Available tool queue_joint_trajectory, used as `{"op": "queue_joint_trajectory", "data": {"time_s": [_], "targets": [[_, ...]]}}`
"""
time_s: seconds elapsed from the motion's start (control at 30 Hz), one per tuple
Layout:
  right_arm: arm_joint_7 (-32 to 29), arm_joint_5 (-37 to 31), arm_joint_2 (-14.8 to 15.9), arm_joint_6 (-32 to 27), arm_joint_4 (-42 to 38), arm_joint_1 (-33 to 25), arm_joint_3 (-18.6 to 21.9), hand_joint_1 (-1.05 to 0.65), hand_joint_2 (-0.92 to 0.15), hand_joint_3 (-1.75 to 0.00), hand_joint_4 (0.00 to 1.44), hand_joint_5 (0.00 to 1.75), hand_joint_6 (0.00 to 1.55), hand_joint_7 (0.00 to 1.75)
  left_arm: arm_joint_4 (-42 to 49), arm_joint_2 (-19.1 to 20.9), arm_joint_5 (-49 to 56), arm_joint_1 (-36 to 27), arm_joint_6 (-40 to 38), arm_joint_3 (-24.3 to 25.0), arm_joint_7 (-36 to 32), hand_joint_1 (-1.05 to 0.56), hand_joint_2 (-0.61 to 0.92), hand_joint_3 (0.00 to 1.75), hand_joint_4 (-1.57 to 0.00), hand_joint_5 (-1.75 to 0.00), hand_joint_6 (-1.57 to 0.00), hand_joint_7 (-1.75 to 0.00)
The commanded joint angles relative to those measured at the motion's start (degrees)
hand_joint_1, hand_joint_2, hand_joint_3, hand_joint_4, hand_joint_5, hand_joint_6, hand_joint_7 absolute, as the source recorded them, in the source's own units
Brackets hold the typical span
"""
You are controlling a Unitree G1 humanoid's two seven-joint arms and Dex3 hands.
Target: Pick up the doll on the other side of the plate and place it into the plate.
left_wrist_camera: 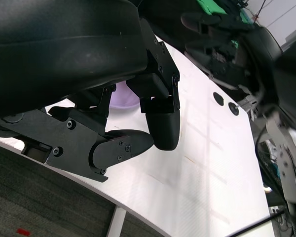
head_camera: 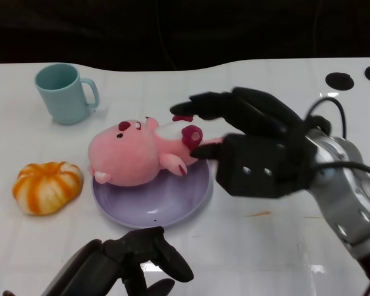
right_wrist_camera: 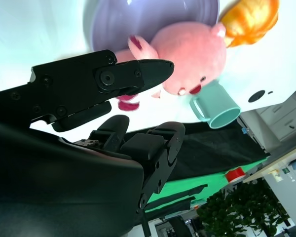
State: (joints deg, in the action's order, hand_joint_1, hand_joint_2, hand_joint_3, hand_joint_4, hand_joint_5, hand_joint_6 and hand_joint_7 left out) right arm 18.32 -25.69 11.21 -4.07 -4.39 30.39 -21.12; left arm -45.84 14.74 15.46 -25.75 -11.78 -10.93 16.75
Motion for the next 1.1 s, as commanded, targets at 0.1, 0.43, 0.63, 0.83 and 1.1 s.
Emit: {"op": "queue_joint_trajectory", "data": {"time_s": [0.1, 0.43, 0.63, 0.83, 1.1], "targets": [[1.4, 5.9, 4.1, 3.0, 8.4, -8.4, 5.5, -0.47, -0.92, -0.12, 0.4, 0.81, 0.65, 0.07, -0.2, 0.1, 1.8, 0.4, -0.5, -0.6, -0.9, -0.22, 0.77, 0.69, -0.68, -1.7, -0.63, -1.08], [3.8, 16.3, 7.5, 2.2, 21.7, -23.0, 14.8, -0.14, -0.81, -0.36, 0.45, 1.37, 0.71, 0.63, -0.7, -0.8, 2.4, 0.6, -1.5, -1.1, -0.9, -0.19, 0.77, 0.68, -0.69, -1.71, -0.65, -1.08], [5.3, 21.0, 9.0, -1.8, 29.1, -29.1, 19.0, -0.04, -0.51, -1.02, 0.71, 1.54, 0.76, 1.08, -0.3, -0.3, 2.1, 0.6, -0.5, -0.3, -0.8, -0.19, 0.77, 0.68, -0.69, -1.71, -0.65, -1.07], [4.3, 21.1, 8.3, -4.7, 32.1, -32.4, 18.8, 0.11, -0.37, -1.37, 0.84, 1.57, 0.82, 1.3, -0.3, 0.2, 1.1, 0.5, -0.5, 1.1, -0.2, -0.2, 0.79, 0.66, -0.68, -1.71, -0.64, -1.06], [4.0, 20.3, 8.7, -0.8, 24.2, -31.5, 18.6, 0.11, -0.3, -1.47, 0.92, 1.74, 0.85, 1.46, -0.2, 0.5, 0.3, 0.4, -0.3, 1.3, -0.3, -0.2, 0.8, 0.63, -0.68, -1.7, -0.65, -1.05]]}}
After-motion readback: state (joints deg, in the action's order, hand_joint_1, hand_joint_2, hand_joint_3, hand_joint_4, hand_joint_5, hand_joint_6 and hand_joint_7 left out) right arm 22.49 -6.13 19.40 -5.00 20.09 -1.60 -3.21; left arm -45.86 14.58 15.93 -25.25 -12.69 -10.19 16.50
